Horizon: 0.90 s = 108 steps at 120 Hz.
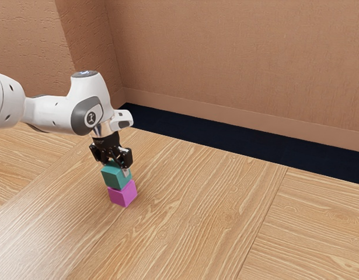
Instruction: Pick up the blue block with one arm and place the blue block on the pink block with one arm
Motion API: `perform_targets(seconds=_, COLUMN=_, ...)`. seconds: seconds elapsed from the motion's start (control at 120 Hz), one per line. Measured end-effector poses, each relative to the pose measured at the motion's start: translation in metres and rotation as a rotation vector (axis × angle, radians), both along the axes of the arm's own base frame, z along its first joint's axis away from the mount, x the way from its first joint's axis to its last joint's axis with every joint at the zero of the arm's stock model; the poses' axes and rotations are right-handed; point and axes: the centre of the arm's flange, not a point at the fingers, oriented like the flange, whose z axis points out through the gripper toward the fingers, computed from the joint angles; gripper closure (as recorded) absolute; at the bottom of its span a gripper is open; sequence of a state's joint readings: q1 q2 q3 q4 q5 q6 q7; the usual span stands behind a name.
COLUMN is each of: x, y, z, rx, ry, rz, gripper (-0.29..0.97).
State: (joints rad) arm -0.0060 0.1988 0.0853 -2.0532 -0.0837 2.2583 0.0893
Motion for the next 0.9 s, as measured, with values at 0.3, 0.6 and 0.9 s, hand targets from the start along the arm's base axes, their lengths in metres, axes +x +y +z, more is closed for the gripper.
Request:
perform_targets(seconds=0.3, x=0.000, y=0.000, z=0.000, rx=-0.005, ry=0.001, rz=0.003, gripper=0.08)
perform_targets(seconds=0.6, x=-0.001, y=-0.002, z=0.164, rx=-0.013, ry=-0.208, rz=-0.010, gripper=0.02)
perform_targets(seconds=0.9, x=-0.034, y=0.041, z=0.232, rx=-0.001, ry=-0.083, rz=0.032, gripper=0.01)
